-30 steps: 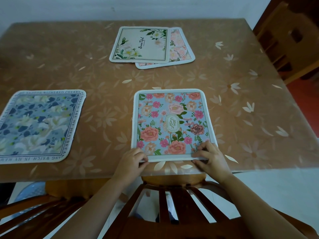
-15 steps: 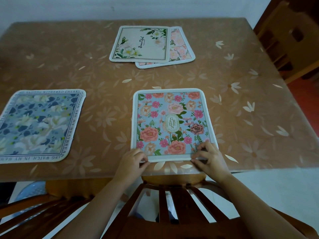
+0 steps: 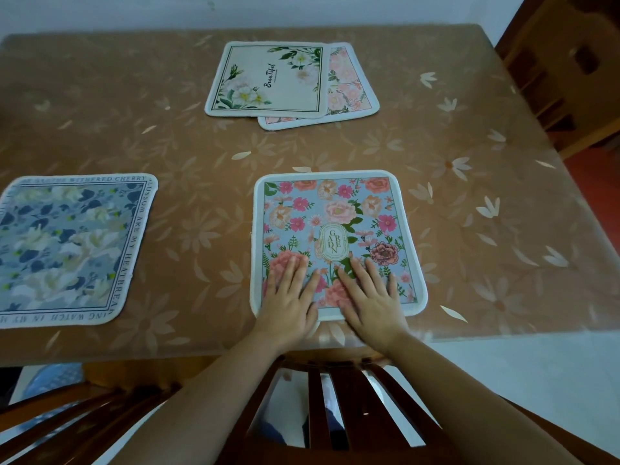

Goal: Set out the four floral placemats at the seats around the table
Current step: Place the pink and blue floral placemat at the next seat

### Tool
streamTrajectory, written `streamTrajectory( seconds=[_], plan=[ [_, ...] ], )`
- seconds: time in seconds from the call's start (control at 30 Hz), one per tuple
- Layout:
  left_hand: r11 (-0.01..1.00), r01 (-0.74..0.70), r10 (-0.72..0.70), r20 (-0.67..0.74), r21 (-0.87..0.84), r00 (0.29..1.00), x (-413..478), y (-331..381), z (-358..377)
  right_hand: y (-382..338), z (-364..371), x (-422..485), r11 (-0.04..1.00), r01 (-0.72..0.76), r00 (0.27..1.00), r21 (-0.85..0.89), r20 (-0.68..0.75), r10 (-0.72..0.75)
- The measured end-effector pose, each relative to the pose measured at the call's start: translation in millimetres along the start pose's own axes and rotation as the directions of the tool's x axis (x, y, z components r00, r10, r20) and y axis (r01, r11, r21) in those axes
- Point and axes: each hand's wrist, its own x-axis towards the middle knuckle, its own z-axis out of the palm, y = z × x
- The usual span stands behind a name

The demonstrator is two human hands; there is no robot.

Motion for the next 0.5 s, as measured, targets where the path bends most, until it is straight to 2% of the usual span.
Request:
streamTrajectory(
  seconds=[0.2,0.5],
  plan=[
    [0.996,0.062,-0.065,-0.03,-0.069,0.997,18,0,2,-2,3,36,0.995,-0.018,0.997,-0.102,0.07,0.025],
    [0.981,0.192,-0.193,-0.073,-0.026,0.978,77,-20,0,14,-6,104,0.995,0.01,1.0,-0.102,0.019,-0.008]
  ],
)
